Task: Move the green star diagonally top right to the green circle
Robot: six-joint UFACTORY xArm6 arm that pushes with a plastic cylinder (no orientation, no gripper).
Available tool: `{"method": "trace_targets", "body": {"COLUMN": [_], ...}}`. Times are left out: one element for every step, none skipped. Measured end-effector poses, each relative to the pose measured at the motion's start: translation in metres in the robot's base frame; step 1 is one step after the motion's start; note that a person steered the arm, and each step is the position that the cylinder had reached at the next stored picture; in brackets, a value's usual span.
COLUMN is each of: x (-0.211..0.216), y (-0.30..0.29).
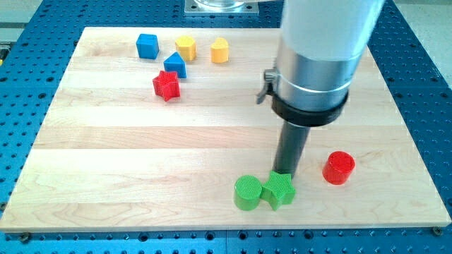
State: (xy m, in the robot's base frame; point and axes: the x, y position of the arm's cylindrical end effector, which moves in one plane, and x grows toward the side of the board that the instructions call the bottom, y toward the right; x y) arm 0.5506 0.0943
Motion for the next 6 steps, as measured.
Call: {"method": "trace_targets", "body": {"x": [0.009, 0.064, 0.039, -0.007, -0.039, -0.021], "y": [0.038, 0.036, -0.027, -0.097, -0.155, -0.115]}}
